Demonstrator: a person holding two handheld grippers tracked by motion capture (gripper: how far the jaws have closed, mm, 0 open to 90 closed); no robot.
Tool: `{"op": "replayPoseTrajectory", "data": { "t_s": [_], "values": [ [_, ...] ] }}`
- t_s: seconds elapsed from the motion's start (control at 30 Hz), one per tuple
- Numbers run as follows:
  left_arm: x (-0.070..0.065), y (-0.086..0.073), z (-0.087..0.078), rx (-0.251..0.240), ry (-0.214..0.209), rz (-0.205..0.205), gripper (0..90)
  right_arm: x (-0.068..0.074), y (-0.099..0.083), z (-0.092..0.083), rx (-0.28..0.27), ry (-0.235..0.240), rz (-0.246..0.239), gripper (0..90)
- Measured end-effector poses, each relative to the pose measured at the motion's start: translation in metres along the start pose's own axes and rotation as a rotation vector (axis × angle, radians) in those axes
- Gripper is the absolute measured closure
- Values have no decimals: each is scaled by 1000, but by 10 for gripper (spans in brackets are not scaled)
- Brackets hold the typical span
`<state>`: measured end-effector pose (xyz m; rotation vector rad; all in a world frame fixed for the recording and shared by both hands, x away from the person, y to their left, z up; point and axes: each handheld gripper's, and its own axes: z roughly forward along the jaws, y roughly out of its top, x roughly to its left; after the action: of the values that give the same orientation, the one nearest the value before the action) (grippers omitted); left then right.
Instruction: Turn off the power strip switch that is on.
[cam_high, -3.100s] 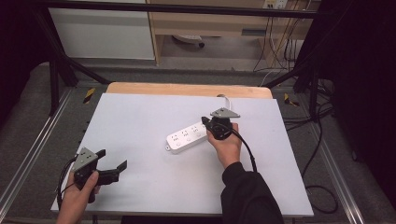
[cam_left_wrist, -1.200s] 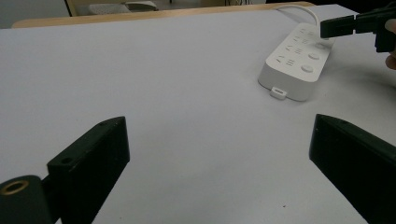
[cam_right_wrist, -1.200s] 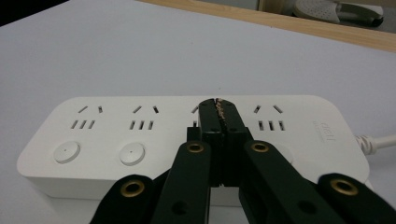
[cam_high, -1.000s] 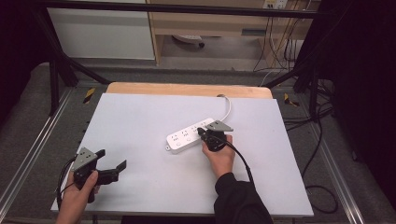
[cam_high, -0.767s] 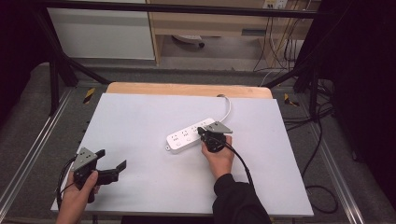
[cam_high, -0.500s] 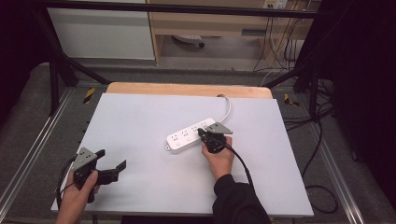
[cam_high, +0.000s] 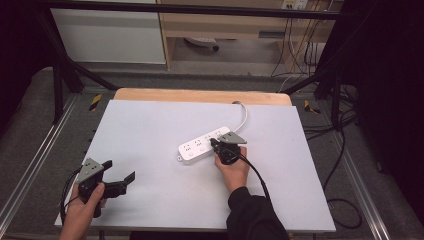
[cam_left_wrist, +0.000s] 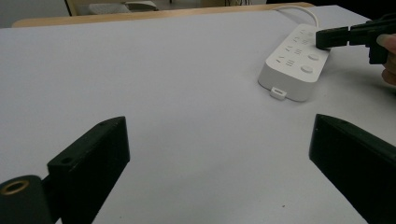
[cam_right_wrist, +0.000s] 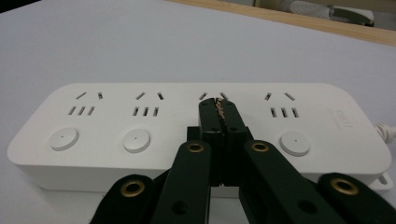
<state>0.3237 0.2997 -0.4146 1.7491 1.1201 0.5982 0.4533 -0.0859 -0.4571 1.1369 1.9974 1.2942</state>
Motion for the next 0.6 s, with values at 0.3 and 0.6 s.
{"op": "replayPoseTrajectory", "data": {
  "t_s": [0.3,0.6],
  "values": [
    [0,0,0,2,2,-3,49,0,0,0,3,-2,-9,900],
    [-1,0,0,6,4,1,50,4,-1,-1,1,-24,-17,900]
  ]
}}
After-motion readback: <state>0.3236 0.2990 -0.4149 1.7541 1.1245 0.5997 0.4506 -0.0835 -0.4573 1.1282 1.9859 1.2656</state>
